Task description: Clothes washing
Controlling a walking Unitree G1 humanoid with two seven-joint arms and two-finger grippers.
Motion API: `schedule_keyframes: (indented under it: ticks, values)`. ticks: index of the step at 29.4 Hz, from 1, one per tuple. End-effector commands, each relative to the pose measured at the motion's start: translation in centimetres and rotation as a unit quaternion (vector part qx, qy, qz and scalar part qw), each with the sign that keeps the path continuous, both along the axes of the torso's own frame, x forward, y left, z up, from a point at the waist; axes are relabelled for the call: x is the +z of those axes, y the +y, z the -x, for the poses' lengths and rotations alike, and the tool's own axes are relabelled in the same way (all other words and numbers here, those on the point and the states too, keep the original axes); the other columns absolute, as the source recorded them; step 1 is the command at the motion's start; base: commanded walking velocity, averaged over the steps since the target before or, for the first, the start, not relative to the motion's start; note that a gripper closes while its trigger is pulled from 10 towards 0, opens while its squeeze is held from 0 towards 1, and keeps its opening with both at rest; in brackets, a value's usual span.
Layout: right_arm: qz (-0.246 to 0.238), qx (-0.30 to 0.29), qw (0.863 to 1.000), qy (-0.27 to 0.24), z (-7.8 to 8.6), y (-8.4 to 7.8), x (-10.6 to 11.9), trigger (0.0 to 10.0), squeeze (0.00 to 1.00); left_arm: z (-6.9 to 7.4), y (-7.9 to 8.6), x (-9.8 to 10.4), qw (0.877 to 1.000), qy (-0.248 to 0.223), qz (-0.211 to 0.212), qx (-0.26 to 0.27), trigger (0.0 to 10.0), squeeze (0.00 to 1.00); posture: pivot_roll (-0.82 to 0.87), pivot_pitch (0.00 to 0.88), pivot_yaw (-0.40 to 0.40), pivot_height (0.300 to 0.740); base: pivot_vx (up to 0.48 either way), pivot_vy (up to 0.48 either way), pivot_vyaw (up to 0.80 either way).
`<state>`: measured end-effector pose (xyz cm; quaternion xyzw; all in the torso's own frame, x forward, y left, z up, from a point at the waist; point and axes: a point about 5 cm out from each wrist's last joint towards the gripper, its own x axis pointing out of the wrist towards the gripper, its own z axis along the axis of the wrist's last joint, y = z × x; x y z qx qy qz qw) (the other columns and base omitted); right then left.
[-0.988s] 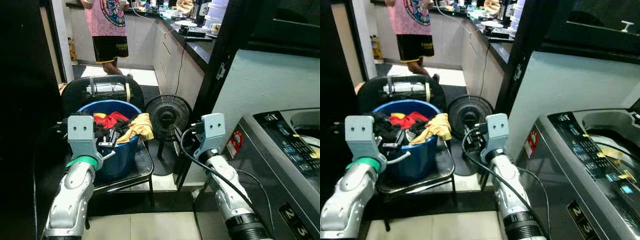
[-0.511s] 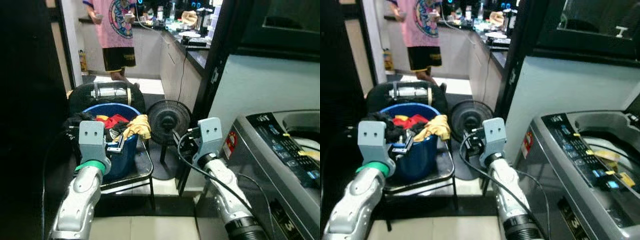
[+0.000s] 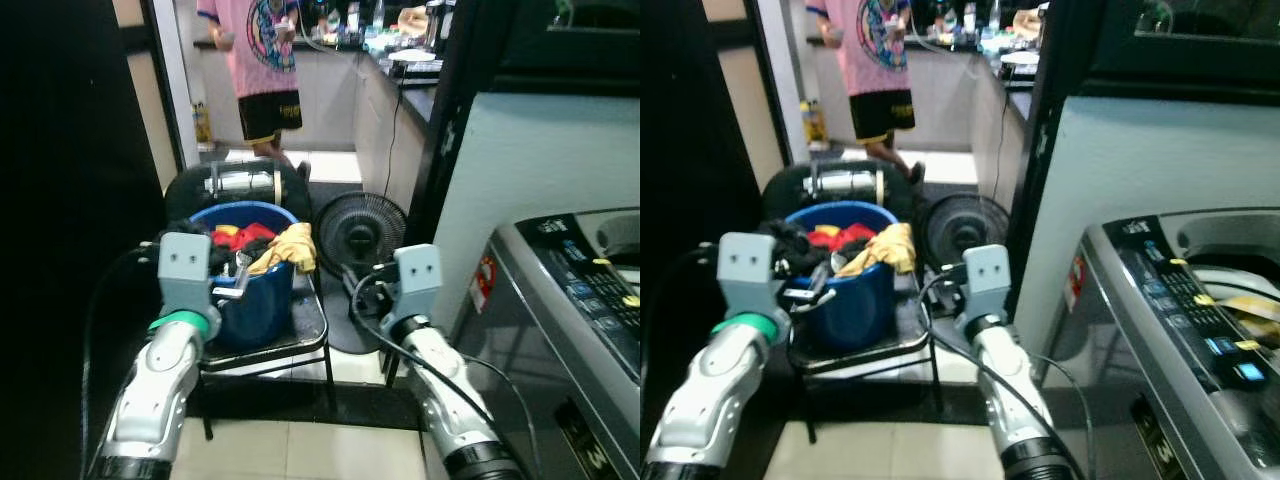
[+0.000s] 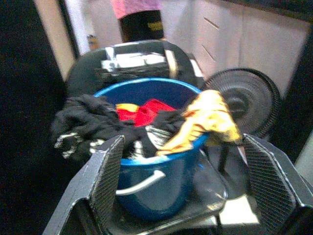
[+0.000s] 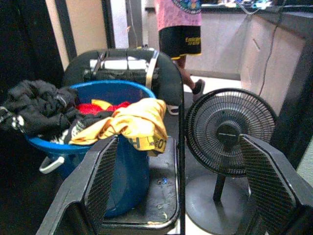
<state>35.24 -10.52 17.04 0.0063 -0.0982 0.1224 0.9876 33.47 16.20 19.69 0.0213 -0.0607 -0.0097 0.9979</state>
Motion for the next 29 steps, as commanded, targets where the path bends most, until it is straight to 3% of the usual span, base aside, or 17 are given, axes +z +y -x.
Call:
schedule_keyframes:
  ticks: [1, 4, 8, 26, 29]
  values:
    - [-0.003, 0.011, 1.0, 0.005, 0.1, 0.5, -0.4, 10.0, 0.0, -0.1, 0.2, -0.4, 1.0, 0.008, -0.008, 0.004, 10.0, 0.0, 0.04, 0.0, 0.055, 0.74, 0.262, 0.0, 0.0]
    - [-0.006, 0.024, 1.0, -0.001, -0.1, 1.7, 0.0, 10.0, 0.0, -0.5, 0.7, -0.2, 1.0, 0.011, -0.008, 0.003, 10.0, 0.0, 0.04, 0.0, 0.097, 0.74, 0.274, 0.0, 0.0]
    - [0.001, 0.026, 1.0, -0.005, -0.1, 2.0, 0.0, 10.0, 0.0, -0.7, 0.8, -0.2, 1.0, 0.014, -0.006, 0.001, 10.0, 0.0, 0.03, 0.0, 0.11, 0.74, 0.281, 0.0, 0.0]
    - [0.001, 0.022, 1.0, -0.002, -0.4, 1.1, 0.0, 10.0, 0.0, -1.2, 0.5, -0.3, 1.0, 0.009, 0.007, 0.002, 10.0, 0.0, 0.01, 0.0, 0.072, 0.74, 0.323, 0.0, 0.0]
    - [0.02, 0.029, 0.999, -0.007, -0.3, 1.3, 0.0, 10.0, 0.0, -1.2, 0.4, -0.4, 1.0, 0.009, 0.008, 0.003, 10.0, 0.0, 0.01, 0.0, 0.061, 0.74, 0.363, 0.0, 0.17]
